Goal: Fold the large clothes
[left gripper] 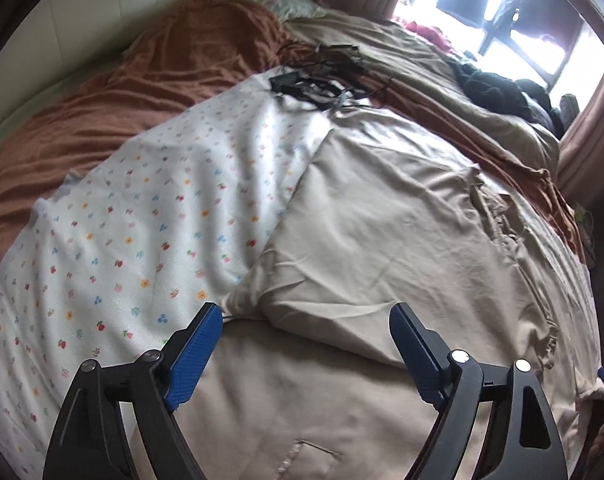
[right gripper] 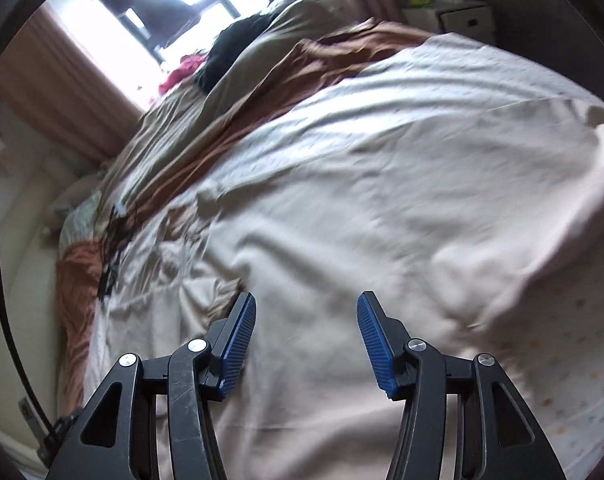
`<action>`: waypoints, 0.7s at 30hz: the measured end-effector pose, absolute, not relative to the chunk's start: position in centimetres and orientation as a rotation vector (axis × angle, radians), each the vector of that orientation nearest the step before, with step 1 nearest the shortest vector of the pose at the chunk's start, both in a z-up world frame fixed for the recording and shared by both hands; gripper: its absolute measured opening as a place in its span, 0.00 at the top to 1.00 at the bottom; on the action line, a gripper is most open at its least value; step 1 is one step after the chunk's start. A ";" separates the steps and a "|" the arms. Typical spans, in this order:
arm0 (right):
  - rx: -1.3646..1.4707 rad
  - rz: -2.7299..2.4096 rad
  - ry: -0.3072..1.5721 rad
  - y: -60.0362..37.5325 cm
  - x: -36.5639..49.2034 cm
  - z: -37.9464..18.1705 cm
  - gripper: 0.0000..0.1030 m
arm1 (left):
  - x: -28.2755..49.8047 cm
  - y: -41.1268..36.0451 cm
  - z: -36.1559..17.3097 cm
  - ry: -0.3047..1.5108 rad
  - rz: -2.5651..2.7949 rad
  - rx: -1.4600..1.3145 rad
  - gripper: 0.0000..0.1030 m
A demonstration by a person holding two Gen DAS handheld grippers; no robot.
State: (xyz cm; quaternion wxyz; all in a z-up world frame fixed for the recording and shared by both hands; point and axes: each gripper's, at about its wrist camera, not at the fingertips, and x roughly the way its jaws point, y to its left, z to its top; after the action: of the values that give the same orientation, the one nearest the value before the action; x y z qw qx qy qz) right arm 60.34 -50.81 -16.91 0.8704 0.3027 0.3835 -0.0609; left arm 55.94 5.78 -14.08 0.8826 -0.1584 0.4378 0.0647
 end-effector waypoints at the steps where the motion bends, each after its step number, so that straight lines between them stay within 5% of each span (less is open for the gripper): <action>1: 0.637 -0.151 0.793 -51.6 59.9 -16.7 0.48 | 55.9 5.3 -13.8 0.903 0.121 -0.325 0.16; 21: 0.890 -0.564 0.581 -70.8 49.8 -19.3 0.53 | 54.5 -0.6 -12.6 0.853 0.036 -0.214 0.16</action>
State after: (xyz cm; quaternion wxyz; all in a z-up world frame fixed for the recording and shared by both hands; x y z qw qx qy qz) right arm 49.80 -70.83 -19.28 0.8245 0.4185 0.2734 -0.2652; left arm 54.49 -0.55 -12.61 0.9048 -0.1036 0.4127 0.0172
